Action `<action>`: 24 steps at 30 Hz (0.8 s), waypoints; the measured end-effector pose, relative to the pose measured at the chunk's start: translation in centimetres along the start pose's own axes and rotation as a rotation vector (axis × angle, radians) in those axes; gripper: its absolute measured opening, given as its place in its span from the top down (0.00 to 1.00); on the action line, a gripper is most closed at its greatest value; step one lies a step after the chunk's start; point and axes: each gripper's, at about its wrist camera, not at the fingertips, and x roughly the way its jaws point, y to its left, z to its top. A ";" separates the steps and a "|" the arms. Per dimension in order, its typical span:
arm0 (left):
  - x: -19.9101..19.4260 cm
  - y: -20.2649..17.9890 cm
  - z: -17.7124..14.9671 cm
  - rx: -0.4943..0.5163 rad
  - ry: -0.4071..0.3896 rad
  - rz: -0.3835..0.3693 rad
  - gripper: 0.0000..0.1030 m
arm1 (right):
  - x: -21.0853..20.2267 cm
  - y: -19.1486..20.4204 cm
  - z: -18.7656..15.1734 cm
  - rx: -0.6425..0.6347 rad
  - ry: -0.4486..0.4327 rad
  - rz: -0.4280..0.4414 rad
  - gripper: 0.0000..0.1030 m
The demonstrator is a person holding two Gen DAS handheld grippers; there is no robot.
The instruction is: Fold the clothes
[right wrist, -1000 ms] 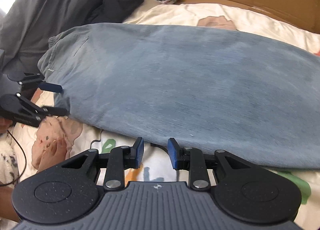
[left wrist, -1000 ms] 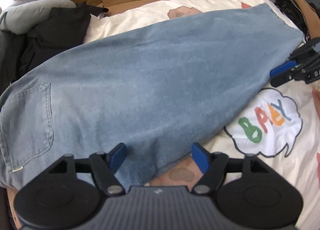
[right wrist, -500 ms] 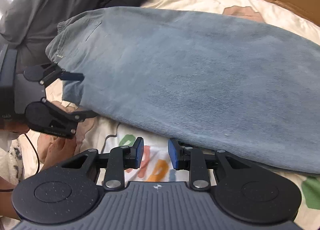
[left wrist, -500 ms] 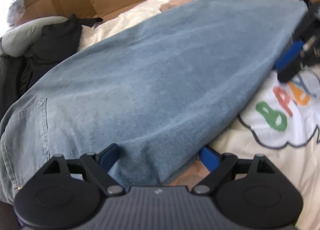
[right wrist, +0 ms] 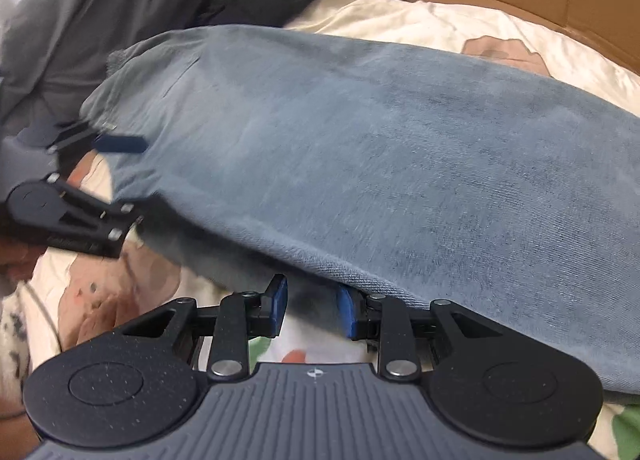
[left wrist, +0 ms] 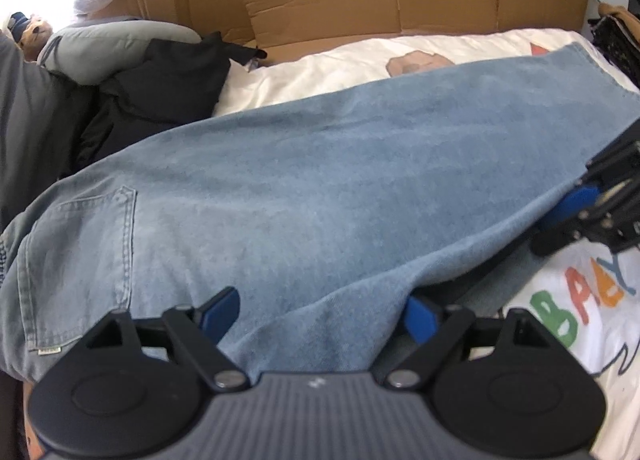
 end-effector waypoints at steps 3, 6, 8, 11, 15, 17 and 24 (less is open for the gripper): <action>-0.1 0.1 -0.8 0.000 0.018 0.027 0.14 | 1.1 0.4 -0.2 -0.031 0.018 -0.025 0.68; -0.1 0.3 -2.2 -0.012 0.054 0.068 0.15 | 1.3 1.0 -0.3 -0.087 0.023 -0.048 0.68; 0.0 0.5 -3.2 -0.020 0.078 0.104 0.15 | 1.3 0.9 -0.2 -0.080 0.028 -0.048 0.68; 0.0 0.9 -4.3 -0.037 0.100 0.143 0.14 | 1.3 0.6 -0.3 -0.066 0.026 -0.040 0.68; -0.1 1.9 -5.0 -0.101 0.106 0.196 0.19 | 1.1 0.7 -0.4 -0.068 0.025 -0.040 0.68; -0.7 3.6 -5.5 -0.210 0.083 0.211 0.19 | 1.1 0.7 -0.5 -0.067 0.026 -0.038 0.68; -0.7 4.4 -6.1 -0.310 0.049 0.153 0.23 | 1.1 0.6 -0.5 -0.054 0.025 -0.033 0.68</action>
